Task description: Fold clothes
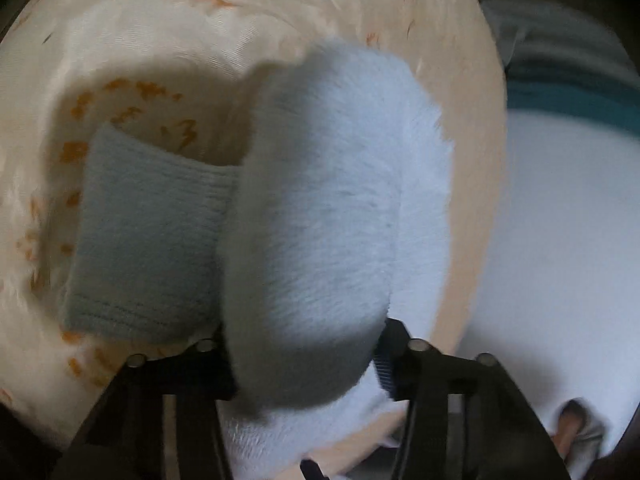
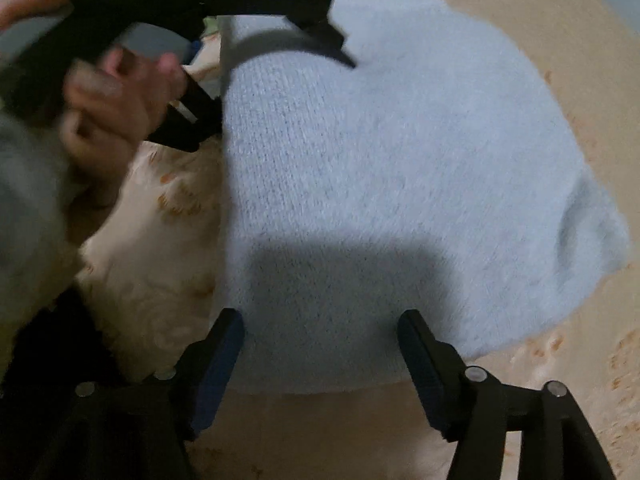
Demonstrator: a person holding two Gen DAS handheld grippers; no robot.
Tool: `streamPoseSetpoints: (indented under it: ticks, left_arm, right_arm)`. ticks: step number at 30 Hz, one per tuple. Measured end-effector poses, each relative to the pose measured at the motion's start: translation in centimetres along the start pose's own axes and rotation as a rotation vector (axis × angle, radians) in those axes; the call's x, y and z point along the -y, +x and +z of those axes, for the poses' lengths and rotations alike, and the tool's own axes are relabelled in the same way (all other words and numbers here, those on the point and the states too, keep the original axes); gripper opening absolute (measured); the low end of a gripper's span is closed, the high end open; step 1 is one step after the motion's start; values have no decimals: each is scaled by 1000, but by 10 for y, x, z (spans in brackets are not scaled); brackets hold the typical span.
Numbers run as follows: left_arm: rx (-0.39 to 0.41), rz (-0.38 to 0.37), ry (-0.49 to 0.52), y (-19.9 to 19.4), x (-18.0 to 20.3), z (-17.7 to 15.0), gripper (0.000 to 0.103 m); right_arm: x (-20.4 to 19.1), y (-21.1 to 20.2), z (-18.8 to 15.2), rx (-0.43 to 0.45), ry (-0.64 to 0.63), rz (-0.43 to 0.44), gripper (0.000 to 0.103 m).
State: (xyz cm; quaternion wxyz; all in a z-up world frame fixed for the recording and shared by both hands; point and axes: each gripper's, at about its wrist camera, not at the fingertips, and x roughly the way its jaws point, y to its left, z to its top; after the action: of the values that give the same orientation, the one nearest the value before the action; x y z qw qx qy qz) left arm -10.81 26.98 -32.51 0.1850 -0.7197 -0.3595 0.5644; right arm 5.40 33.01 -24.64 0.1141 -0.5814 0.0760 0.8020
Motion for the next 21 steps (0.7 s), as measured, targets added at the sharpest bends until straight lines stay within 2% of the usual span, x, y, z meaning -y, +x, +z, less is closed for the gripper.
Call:
streamPoseSetpoints:
  ticks: [2,5,8,9,12,13,15,18,20,21]
  left_arm:
    - [-15,-48,-24,-8,-1,-1,43]
    - [-50,-71,-18,-11,8,-2,42]
    - [-74,-110,0,-14,23,-4,41]
    - [-81,-123,6,-14,28,-5,41]
    - [-97,-142,45,-17,46,-7,41]
    - [-103,-141,58,-16,51,-7,41]
    - [-117,-131,94,-12,63,-7,41]
    - [-161,-140,120,-7,73,-4,41]
    - [-163,-125,120,-9,72,0,41]
    - [-164,-118,120,-10,72,2,40]
  right_arm:
    - [-10,-3,-1,48,-36,-87,90]
    - [-19,4,-3,59,-38,-128,94]
    - [-20,13,-1,9,31,-82,94]
    - [-19,6,-2,22,48,-50,93]
    - [-18,-22,-10,125,66,39,94]
    - [-19,-30,-13,171,62,45,95]
    - [-20,-31,-15,210,41,13,100]
    - [-19,-3,-9,156,49,-28,100]
    - [-15,13,0,125,92,-120,99]
    - [-8,19,6,108,127,-151,93]
